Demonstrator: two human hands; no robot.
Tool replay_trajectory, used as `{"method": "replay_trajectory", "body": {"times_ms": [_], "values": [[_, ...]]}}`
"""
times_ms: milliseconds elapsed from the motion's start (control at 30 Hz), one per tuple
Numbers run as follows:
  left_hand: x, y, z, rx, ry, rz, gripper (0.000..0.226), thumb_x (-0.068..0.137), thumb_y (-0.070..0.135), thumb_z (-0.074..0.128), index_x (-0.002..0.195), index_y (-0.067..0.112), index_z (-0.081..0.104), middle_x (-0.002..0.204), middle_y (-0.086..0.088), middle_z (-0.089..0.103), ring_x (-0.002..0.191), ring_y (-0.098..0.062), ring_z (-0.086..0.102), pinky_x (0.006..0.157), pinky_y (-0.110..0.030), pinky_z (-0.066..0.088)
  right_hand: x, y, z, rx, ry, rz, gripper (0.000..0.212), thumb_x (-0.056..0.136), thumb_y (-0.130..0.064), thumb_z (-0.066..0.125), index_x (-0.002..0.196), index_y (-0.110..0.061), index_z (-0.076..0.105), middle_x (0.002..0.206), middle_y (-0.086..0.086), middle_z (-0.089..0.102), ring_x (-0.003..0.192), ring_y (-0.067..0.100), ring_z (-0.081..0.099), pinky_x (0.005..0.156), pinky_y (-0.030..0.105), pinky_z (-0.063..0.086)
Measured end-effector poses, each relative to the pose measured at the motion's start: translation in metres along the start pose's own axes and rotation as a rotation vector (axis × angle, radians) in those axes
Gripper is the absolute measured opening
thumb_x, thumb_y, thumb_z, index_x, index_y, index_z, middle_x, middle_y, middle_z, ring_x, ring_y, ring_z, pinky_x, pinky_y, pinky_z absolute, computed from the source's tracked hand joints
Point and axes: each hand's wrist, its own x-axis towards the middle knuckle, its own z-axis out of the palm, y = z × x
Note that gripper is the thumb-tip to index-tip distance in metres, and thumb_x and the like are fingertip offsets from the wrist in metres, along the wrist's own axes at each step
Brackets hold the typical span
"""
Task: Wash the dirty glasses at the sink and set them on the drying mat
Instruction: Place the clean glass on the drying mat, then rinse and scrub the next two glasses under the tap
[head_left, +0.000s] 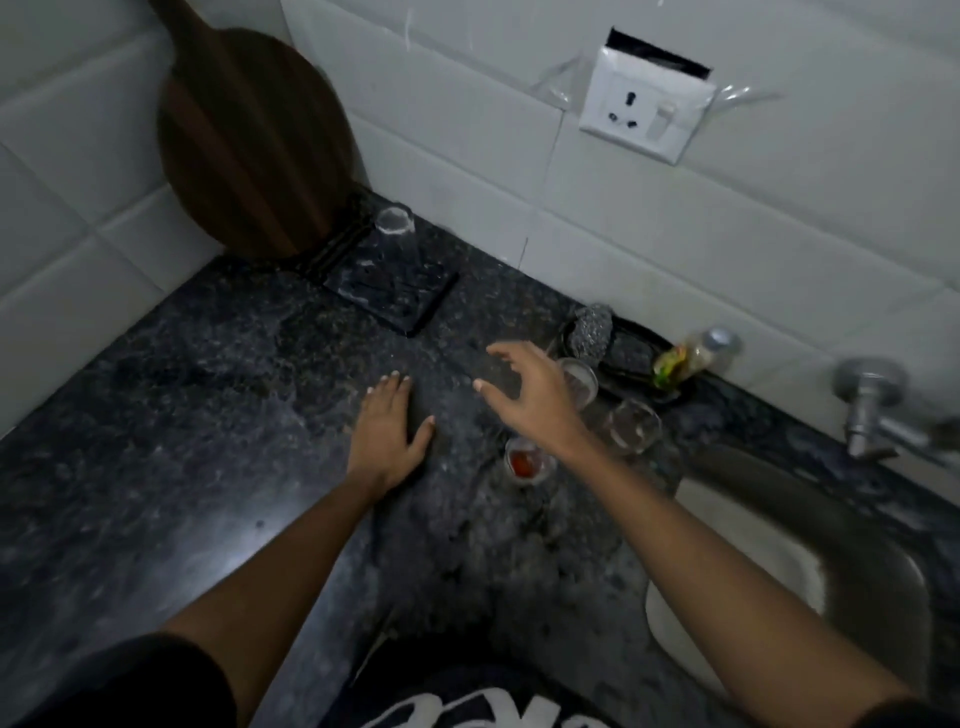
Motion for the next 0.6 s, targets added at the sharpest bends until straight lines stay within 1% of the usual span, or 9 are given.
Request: {"method": "replay_trajectory", "body": {"times_ms": [100,167,233,300,367,433,500,600], "values": [[-0.036,0.021,0.018,0.021,-0.048,0.049,0.087,0.1,0.064,0.034,0.158,0.0,0.039,0.166,-0.021,0.035,0.157,-0.034,0.029,0.131,-0.045,0.014,-0.052,0.007,-0.006,-0.109,-0.106,0.027,0.061,0.092,-0.045,0.078,0.14,-0.013,0.06,0.132,0.004,0.061,0.124,0.017,0.057,0.102,0.032,0.05],[-0.054,0.029,0.03,0.057,-0.082,0.065,0.087,0.1,0.064,0.03,0.16,0.0,0.036,0.169,-0.02,0.03,0.159,-0.033,0.024,0.132,-0.043,0.011,-0.076,0.013,-0.005,-0.181,-0.191,0.044,0.076,0.089,-0.052,0.079,0.149,-0.014,0.052,0.14,0.005,0.056,0.131,0.021,0.052,0.107,0.035,0.047],[-0.069,0.032,0.042,0.111,-0.116,0.079,0.086,0.102,0.063,0.024,0.163,0.001,0.027,0.172,-0.02,0.02,0.162,-0.032,0.014,0.132,-0.043,0.006,-0.092,0.018,0.0,-0.257,-0.275,0.061,0.089,0.086,-0.053,0.08,0.157,-0.013,0.042,0.148,0.007,0.048,0.138,0.025,0.045,0.113,0.039,0.043],[-0.076,0.033,0.05,0.16,-0.131,0.08,0.084,0.105,0.059,0.02,0.166,0.002,0.014,0.174,-0.019,0.007,0.163,-0.032,0.003,0.132,-0.042,-0.002,-0.097,0.022,0.005,-0.345,-0.303,0.059,0.094,0.086,-0.046,0.082,0.161,-0.015,0.033,0.155,0.009,0.039,0.143,0.03,0.038,0.116,0.042,0.041],[-0.08,0.037,0.051,0.176,-0.137,0.079,0.082,0.107,0.056,0.021,0.166,0.001,0.008,0.174,-0.021,0.003,0.163,-0.033,0.0,0.13,-0.04,-0.007,-0.102,0.025,0.01,-0.375,-0.255,0.062,0.089,0.087,-0.033,0.084,0.159,-0.016,0.035,0.153,0.009,0.039,0.142,0.031,0.04,0.113,0.043,0.045],[-0.079,0.04,0.048,0.177,-0.149,0.068,0.079,0.11,0.052,0.025,0.166,0.001,0.005,0.174,-0.021,0.0,0.163,-0.033,-0.003,0.13,-0.039,-0.008,-0.103,0.027,0.012,-0.352,-0.191,0.083,0.076,0.085,-0.023,0.085,0.15,-0.018,0.046,0.141,0.008,0.046,0.132,0.029,0.049,0.105,0.041,0.051],[-0.08,0.045,0.044,0.152,-0.174,0.043,0.076,0.112,0.049,0.029,0.166,0.001,0.006,0.174,-0.021,0.0,0.163,-0.033,-0.002,0.131,-0.039,-0.005,-0.106,0.026,0.011,-0.325,-0.14,0.101,0.068,0.083,-0.022,0.086,0.142,-0.019,0.052,0.132,0.005,0.051,0.124,0.028,0.054,0.098,0.038,0.052],[-0.086,0.059,0.041,0.078,-0.18,0.082,0.069,0.113,0.044,0.031,0.165,0.0,0.017,0.174,-0.021,0.011,0.162,-0.032,0.008,0.132,-0.038,0.002,-0.121,0.028,0.006,-0.263,-0.061,0.122,0.066,0.079,-0.025,0.087,0.136,-0.018,0.055,0.127,0.003,0.053,0.118,0.027,0.058,0.094,0.038,0.052]]}}
